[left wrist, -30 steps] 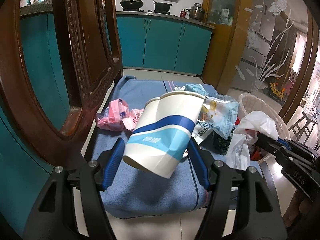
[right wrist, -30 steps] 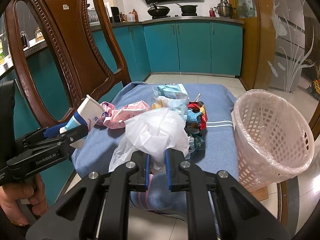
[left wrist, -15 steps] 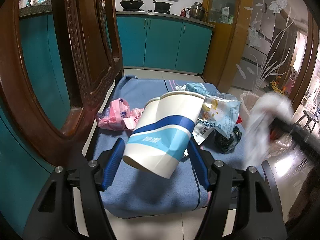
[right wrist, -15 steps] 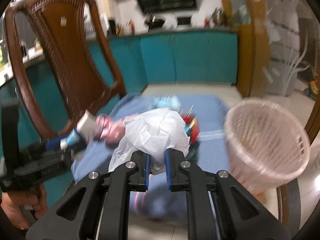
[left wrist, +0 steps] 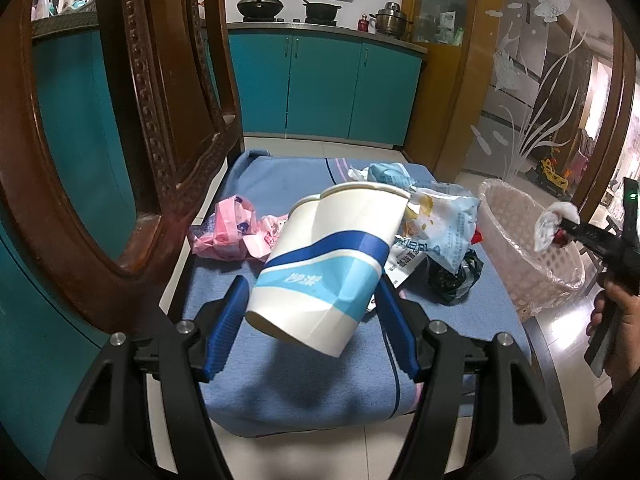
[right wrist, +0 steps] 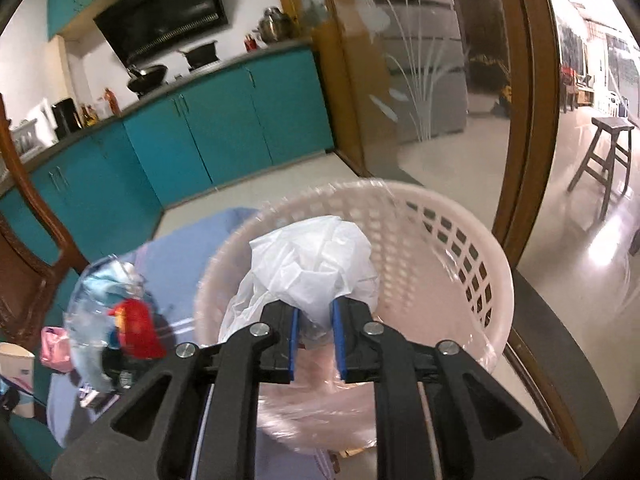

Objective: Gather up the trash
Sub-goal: 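Open the right tool over the wastebasket while the left tool carries the cup there, then release the paper cup into the wastebasket with the left tool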

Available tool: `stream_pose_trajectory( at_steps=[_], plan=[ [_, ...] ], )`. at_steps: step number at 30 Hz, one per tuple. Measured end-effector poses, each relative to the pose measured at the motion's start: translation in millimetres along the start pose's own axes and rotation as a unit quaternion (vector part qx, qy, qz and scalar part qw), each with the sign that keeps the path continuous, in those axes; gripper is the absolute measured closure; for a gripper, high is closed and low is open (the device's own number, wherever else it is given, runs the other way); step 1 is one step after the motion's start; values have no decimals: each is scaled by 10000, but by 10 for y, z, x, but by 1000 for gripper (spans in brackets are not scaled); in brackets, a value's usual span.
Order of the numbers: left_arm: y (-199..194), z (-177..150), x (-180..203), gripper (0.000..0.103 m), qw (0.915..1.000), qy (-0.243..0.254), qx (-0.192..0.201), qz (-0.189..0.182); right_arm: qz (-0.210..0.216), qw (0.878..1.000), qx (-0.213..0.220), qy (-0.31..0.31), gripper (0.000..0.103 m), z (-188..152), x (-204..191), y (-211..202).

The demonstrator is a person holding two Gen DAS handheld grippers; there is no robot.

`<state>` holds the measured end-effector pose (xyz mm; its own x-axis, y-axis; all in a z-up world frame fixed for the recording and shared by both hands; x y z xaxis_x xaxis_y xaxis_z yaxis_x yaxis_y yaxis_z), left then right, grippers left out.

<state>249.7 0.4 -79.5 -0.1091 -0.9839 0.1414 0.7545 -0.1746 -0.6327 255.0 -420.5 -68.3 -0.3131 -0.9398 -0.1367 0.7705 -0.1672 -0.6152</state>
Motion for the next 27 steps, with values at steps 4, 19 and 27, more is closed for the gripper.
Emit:
stream_pose_trajectory(
  at_steps=[4, 19, 27],
  plan=[
    [-8, -1, 21, 37, 10000, 47, 22, 31, 8, 10000, 86, -13, 35, 41, -4, -99],
    [83, 124, 2008, 38, 9837, 1081, -127, -1430, 218, 9742, 1924, 1162, 5, 533, 514, -1343],
    [604, 492, 3349, 2, 9716, 1549, -98, -1786, 134, 9710, 1941, 1388, 5, 582, 701, -1343]
  ],
)
Point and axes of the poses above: each gripper's, at about its wrist camera, not at the fingertips, and y roughly the way its jaws point, x to its right, z to its top, the point moved 10 cm from there along y, roughly the way its jaws point, and after that the axes turned 4 degrees about -y, right-handed, at the moved point
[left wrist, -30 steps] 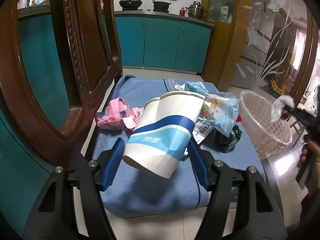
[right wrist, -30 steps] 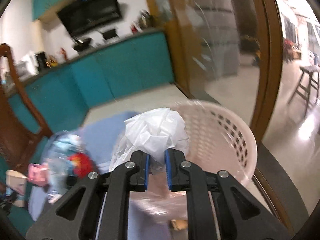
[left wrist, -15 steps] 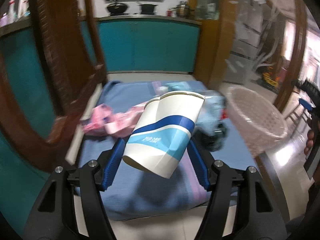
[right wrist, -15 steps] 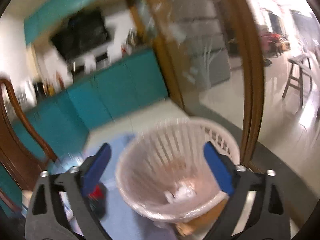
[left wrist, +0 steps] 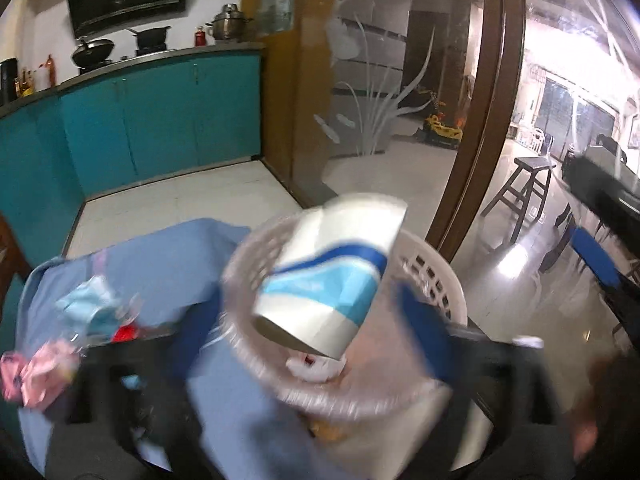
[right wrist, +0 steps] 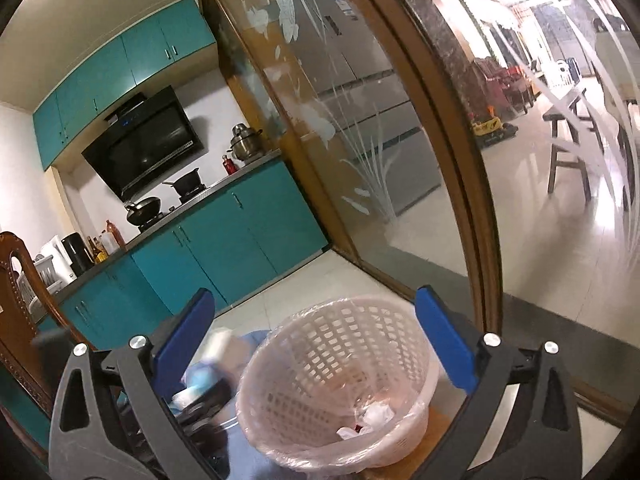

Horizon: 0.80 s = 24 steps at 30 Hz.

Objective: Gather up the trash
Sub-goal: 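Release the paper cup into the wastebasket with the left tool, then move both tools back over the stool toward the remaining trash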

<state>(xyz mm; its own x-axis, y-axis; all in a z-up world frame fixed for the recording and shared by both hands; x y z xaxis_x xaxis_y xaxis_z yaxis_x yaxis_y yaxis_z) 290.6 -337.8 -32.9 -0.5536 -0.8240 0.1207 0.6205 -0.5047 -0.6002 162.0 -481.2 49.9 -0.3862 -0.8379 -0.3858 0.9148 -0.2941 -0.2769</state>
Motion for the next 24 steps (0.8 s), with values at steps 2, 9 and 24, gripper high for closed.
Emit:
stream_pose_trajectory(
  at_steps=[2, 9, 24],
  plan=[
    [130, -52, -56, 2, 9996, -123, -252, 68, -13, 10000, -16, -7, 5, -10, 7, -3],
    [-602, -433, -799, 3, 9981, -350, -46, 510, 392, 9969, -371, -578, 5, -254, -458, 33],
    [-1913, -1681, -2650, 3, 9677, -1697, -146, 1857, 1792, 9293, -2216, -2349, 5, -1957, -2179, -554]
  ],
)
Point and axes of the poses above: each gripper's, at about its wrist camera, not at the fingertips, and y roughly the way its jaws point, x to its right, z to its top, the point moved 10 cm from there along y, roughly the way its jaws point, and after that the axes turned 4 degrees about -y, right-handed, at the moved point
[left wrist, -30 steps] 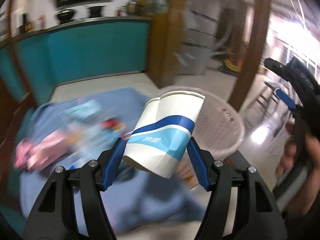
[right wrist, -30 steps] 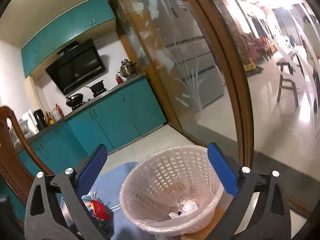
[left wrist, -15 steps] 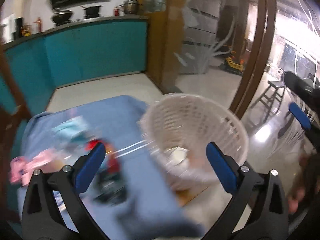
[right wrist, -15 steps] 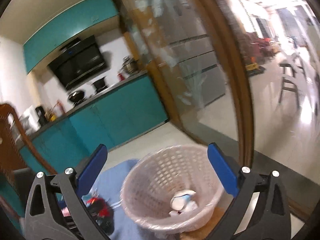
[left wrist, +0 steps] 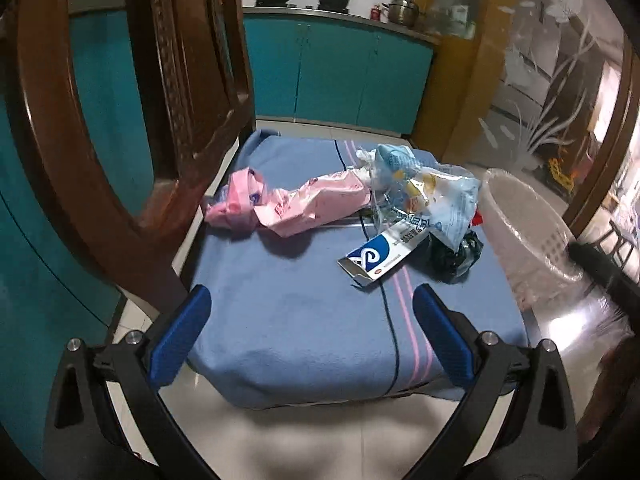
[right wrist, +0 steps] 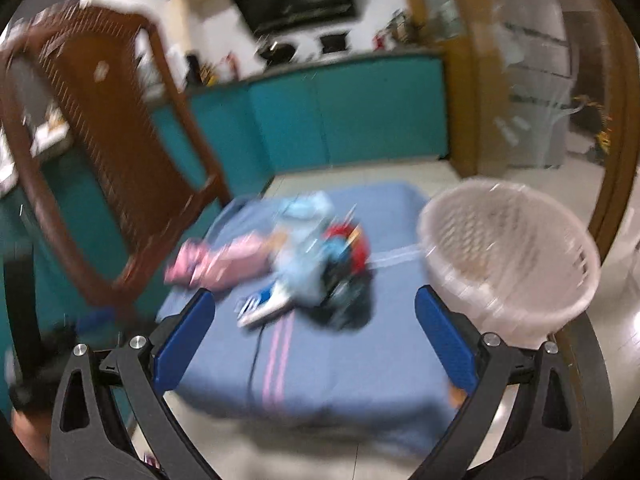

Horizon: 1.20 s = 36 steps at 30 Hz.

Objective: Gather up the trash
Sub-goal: 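Move both tools back over the stool toward the remaining trash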

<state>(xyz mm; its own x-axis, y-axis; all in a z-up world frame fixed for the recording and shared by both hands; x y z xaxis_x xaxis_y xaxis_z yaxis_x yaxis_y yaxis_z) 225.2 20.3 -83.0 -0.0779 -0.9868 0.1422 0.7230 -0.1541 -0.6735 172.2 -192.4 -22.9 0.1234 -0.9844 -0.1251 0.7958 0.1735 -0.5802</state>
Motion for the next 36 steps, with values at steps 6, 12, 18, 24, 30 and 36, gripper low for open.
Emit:
stream_pose_trajectory(
  at_steps=[6, 12, 18, 24, 30, 36],
  plan=[
    [-77, 93, -1, 3, 9993, 262, 244, 138, -69, 9998, -7, -201, 5, -92, -214, 16],
    [10, 52, 11, 3, 9998, 176, 99, 27, -125, 9999, 49, -73, 5, -58, -118, 36],
    [-12, 38, 36, 2, 9999, 142, 93, -34, -137, 9998, 21, -158, 5, -72, -137, 86],
    [-3, 27, 61, 3, 9999, 134, 78, -46, -123, 9998, 68, -134, 5, -64, -108, 63],
    [18, 2, 116, 3, 9998, 199, 47, -59, -115, 9998, 81, -150, 5, -58, -102, 59],
    [41, -27, 135, 3, 9997, 246, -1, -70, -92, 9998, 117, -123, 5, -40, -83, 46]
  ],
)
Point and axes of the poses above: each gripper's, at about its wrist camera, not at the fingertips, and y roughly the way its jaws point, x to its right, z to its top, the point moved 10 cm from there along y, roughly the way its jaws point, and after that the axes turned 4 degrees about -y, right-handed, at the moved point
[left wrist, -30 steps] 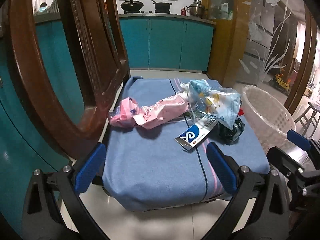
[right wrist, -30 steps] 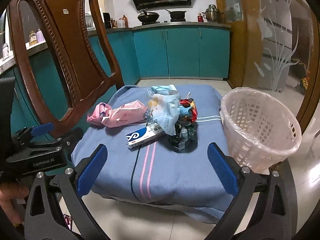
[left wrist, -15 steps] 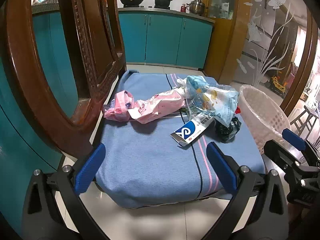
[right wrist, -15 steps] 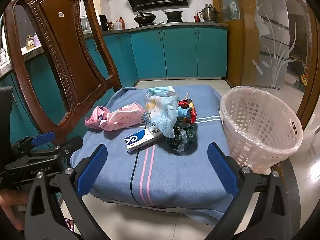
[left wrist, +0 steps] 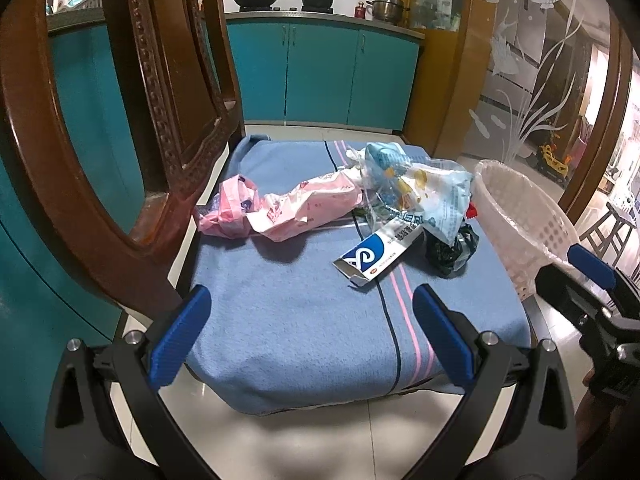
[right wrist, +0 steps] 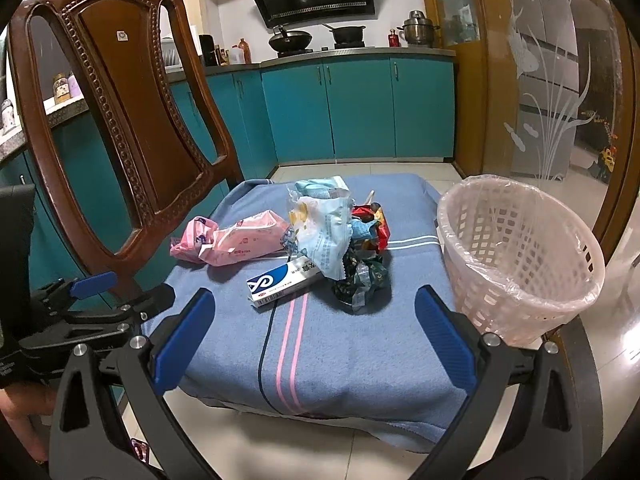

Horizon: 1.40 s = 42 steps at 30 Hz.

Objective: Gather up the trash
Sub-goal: 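Move both tools back over the stool toward the remaining trash, then grasp the blue-white medicine box with the left tool while the right tool grasps the dark green bag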

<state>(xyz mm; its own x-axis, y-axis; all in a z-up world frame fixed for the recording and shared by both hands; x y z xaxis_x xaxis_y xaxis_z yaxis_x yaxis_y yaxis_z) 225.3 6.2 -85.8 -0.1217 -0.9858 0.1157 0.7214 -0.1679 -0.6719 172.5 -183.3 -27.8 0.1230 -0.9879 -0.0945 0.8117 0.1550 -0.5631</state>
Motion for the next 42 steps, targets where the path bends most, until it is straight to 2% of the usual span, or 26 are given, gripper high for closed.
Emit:
stream_pose_trajectory(
  at_steps=[14, 18, 21, 24, 31, 32, 33, 34, 36, 39, 42],
  plan=[
    [56, -46, 72, 2, 9998, 166, -75, -58, -2, 10000, 27, 14, 5, 36, 39, -3],
    [296, -49, 240, 3, 9980, 576, -189, -189, -67, 9999, 88, 110, 5, 97, 135, -10],
    [554, -74, 455, 3, 9920, 1156, -341, -377, -123, 9996, 111, 242, 5, 126, 248, -3],
    [794, -54, 611, 3, 9850, 1645, -323, -412, -196, 9993, 101, 286, 5, 136, 348, 15],
    [1259, -5, 776, 3, 9779, 1897, -549, -691, -188, 9989, -25, 434, 5, 119, 513, 92],
    [1324, -3, 794, 8, 9773, 1874, -614, -769, -162, 9989, -50, 426, 5, 114, 517, 105],
    [1354, -6, 813, 42, 9770, 1850, -646, -837, -167, 9991, -90, 373, 5, 106, 510, 134],
    [1410, -34, 819, 50, 9764, 1791, -797, -905, -180, 9992, -116, 333, 5, 101, 503, 151],
    [1436, -51, 760, 53, 9796, 1651, -835, -780, -209, 9993, -224, 217, 5, 58, 497, 207],
    [1339, -90, 761, 60, 9770, 1786, -847, -798, -206, 9989, -413, 72, 5, -4, 480, 322],
    [1124, -45, 726, 65, 9788, 1654, -808, -901, -231, 9984, -508, -73, 5, -23, 468, 435]
  ],
)
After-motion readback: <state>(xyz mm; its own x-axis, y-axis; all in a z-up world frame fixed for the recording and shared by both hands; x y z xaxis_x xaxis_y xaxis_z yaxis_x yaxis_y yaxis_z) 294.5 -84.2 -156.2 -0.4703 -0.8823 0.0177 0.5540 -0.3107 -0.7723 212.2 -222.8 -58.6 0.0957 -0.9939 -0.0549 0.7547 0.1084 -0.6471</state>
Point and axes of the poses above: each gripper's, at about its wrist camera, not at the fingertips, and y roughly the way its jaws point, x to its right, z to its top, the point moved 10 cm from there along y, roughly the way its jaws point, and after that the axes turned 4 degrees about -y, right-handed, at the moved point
